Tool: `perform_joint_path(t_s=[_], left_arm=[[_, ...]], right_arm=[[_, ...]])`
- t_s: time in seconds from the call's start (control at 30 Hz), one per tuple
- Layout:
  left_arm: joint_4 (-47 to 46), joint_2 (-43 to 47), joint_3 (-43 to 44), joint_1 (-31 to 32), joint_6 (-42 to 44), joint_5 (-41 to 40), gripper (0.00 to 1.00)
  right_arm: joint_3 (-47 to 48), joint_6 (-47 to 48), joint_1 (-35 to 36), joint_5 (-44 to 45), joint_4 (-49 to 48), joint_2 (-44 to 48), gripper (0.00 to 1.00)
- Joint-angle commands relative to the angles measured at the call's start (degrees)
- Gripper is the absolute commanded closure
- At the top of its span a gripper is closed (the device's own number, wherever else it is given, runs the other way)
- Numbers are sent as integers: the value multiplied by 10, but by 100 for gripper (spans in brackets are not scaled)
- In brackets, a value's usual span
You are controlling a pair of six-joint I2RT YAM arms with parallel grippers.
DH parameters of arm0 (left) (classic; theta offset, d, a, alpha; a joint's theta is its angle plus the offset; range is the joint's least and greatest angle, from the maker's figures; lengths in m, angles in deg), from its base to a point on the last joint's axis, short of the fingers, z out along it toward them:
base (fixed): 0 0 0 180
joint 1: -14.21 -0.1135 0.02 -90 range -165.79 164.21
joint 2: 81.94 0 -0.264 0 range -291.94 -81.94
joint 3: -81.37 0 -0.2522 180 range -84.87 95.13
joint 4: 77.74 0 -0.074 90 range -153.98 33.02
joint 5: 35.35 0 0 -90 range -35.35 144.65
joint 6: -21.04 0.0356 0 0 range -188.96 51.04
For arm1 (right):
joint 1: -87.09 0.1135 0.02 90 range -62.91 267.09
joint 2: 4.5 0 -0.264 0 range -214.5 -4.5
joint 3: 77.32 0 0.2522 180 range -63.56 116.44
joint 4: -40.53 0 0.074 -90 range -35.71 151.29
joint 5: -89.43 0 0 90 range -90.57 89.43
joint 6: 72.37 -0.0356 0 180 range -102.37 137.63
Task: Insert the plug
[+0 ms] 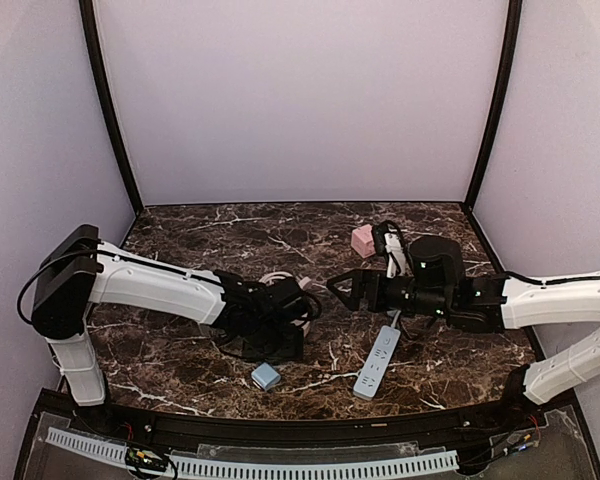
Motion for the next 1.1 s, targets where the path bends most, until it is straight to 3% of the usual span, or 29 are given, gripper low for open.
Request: perform_joint_path(t_s=[0.0,0.27,0.37,0.5,0.7,1.07], left_arm=[[0,-4,37,-3,34,-3,22],[91,81,43,-4,147,-72,20],[118,100,32,-5,184,-62,22],[102,115,15,1,273,32,20],[139,118,-13,7,422,6,20],[183,139,-31,8,475,79,20]], right_arm=[[-9,-3,6,10,-3,9,1],[-9,1,7,21,-1,15,1],[-6,3,7,24,1,9,1],[1,6,7,28,5,-4,1],[12,16,7,38,13,-17,1],[14,18,7,27,16,-18,2]])
